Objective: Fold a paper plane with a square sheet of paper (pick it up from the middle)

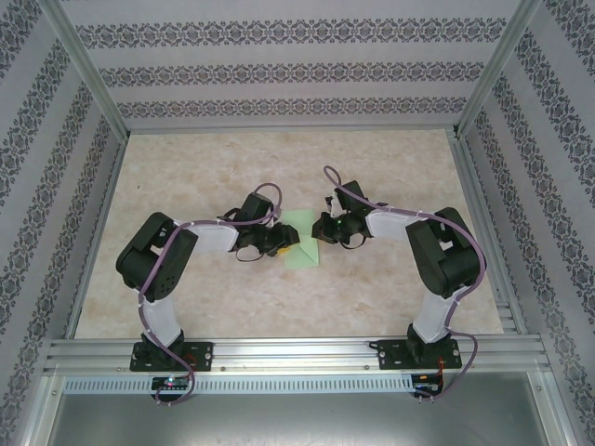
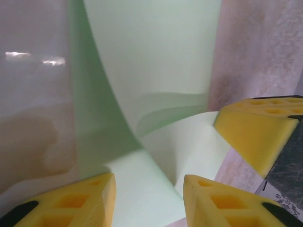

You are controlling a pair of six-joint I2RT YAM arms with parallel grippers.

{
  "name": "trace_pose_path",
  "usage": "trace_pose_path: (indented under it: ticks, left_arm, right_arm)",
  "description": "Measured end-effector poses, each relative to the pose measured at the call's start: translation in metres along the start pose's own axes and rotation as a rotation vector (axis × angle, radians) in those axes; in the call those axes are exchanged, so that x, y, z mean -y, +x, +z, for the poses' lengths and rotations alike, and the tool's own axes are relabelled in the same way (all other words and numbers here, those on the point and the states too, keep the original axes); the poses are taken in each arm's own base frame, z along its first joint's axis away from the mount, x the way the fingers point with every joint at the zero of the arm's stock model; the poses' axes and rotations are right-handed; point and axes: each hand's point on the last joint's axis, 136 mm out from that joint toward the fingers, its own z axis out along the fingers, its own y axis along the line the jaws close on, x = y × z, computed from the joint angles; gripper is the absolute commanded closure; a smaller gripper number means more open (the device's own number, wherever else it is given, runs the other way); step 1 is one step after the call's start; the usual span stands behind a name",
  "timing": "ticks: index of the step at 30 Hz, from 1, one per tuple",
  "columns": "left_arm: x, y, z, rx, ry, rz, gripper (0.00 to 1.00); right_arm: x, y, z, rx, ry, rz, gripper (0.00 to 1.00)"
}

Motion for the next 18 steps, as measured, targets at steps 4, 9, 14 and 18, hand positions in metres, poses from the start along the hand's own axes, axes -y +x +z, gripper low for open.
trace_pose_path:
  ticks: [4, 9, 14, 18]
  left_arm:
    - [0.003, -0.002, 0.002, 0.002, 0.015, 0.009, 0.58]
    - [0.006, -0.004, 0.004, 0.002, 0.022, 0.013, 0.65]
    - [0.005, -0.006, 0.01, 0.0, 0.022, 0.015, 0.76]
    - [0.006, -0.008, 0.011, 0.011, 0.025, 0.022, 0.82]
  right_arm:
    - [0.0, 0.0, 0.0, 0.0, 0.0, 0.01, 0.91]
    - [0.001, 0.001, 0.0, 0.0, 0.001, 0.014, 0.88]
    - [0.002, 0.002, -0.003, 0.011, -0.013, 0.037, 0.61]
    - [-0.006, -0.005, -0.024, 0.066, -0.032, 0.047, 0.43]
